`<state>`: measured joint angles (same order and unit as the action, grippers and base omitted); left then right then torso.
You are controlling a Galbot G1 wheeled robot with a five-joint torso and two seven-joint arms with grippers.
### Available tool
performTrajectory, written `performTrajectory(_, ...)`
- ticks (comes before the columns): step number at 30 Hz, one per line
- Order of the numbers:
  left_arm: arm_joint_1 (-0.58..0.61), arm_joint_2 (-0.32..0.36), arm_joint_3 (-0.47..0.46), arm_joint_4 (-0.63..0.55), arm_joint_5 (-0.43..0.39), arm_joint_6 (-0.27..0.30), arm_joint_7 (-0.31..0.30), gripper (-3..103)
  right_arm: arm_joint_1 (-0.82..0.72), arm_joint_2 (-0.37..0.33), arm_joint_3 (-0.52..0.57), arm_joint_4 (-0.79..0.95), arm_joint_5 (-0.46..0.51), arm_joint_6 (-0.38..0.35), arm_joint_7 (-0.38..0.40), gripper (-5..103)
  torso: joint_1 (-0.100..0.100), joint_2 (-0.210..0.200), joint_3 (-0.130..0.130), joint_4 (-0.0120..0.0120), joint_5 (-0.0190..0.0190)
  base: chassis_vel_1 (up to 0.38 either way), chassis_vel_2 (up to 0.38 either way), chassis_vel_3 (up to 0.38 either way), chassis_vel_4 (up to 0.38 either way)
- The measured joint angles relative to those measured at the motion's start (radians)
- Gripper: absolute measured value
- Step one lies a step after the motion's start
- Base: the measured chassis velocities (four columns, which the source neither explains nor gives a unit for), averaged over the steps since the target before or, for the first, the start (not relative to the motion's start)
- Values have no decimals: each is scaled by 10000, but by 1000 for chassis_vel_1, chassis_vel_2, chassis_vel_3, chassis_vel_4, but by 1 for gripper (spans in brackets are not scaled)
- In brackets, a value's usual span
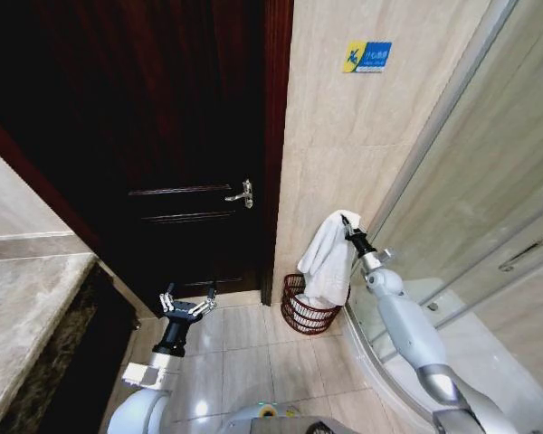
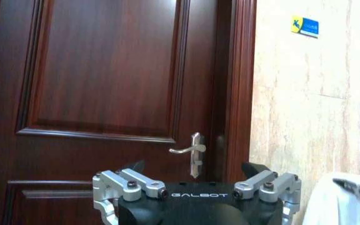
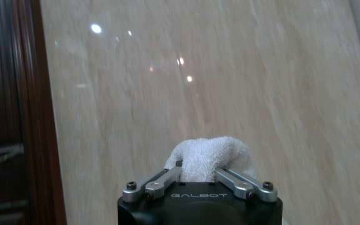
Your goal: Discard the used towel into the hamper.
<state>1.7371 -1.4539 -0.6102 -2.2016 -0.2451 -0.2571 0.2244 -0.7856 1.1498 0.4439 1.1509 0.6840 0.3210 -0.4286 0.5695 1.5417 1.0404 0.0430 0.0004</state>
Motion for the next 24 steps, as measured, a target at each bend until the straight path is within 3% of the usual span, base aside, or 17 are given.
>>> performTrajectory(9, 0, 0, 0, 0, 0, 0, 0, 100, -202, 293, 93, -1320, -628, 656, 285, 5, 0, 0, 0, -1, -2, 0, 0, 0, 0)
performTrajectory(16, 0, 0, 0, 0, 0, 0, 0, 100, -20, 215, -25, -1642, -420, 542, 389, 5, 0, 0, 0, -2, -3, 0, 0, 0, 0)
performTrajectory(24, 0, 0, 0, 0, 0, 0, 0, 100, 1196, 51, -299, -1788, -304, 293, 410, 5, 0, 0, 0, 2, -4, 0, 0, 0, 0)
